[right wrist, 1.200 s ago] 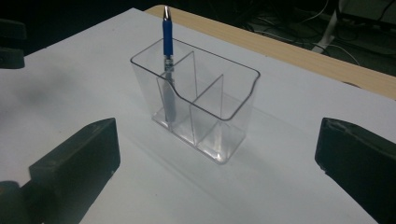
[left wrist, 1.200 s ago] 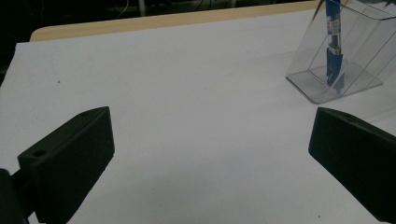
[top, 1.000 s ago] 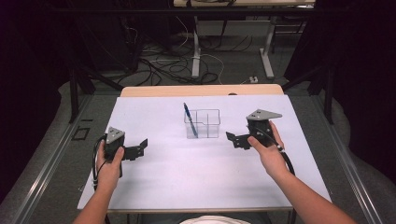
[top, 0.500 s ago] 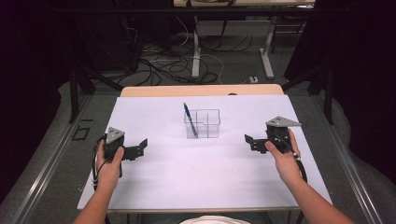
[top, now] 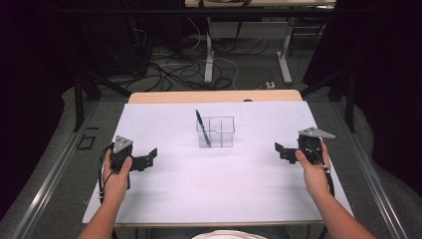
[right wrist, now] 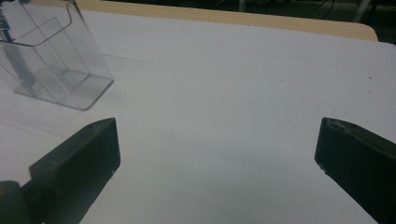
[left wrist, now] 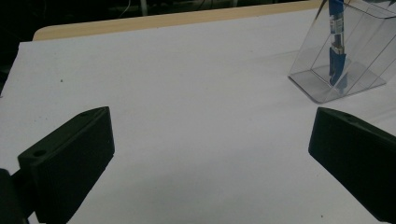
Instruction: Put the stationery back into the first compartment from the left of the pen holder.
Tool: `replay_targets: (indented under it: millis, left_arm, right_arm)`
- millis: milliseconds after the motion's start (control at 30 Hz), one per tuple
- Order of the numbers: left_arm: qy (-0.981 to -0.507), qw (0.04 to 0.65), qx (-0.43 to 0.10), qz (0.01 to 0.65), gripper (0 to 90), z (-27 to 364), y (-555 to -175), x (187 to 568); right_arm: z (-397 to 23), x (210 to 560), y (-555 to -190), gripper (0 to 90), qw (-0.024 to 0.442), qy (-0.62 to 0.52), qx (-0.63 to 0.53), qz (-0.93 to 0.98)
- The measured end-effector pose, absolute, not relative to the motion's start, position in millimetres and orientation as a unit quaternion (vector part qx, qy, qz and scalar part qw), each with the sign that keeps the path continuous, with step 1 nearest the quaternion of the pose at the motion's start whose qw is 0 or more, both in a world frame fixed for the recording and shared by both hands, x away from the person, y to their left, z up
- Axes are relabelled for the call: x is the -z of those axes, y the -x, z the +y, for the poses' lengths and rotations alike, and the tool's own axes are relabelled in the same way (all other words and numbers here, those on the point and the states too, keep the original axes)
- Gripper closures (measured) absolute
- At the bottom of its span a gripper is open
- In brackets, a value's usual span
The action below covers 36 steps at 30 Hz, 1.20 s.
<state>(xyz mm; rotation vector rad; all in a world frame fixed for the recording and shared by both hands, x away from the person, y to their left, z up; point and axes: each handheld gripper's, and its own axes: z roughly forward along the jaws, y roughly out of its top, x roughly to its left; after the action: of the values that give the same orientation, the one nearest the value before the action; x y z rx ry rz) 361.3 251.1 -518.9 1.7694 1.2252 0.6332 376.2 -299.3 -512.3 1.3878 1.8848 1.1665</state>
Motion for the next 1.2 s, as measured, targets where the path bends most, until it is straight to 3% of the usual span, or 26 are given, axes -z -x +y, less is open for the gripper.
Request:
replay_targets:
  millis: [1200]
  left_arm:
    - [-0.711,0.435,-0.254,0.491,0.0,252,-362,520]
  right_arm:
    - [-335,538,-379,3.9,0.234,-0.597,-0.416,0.645]
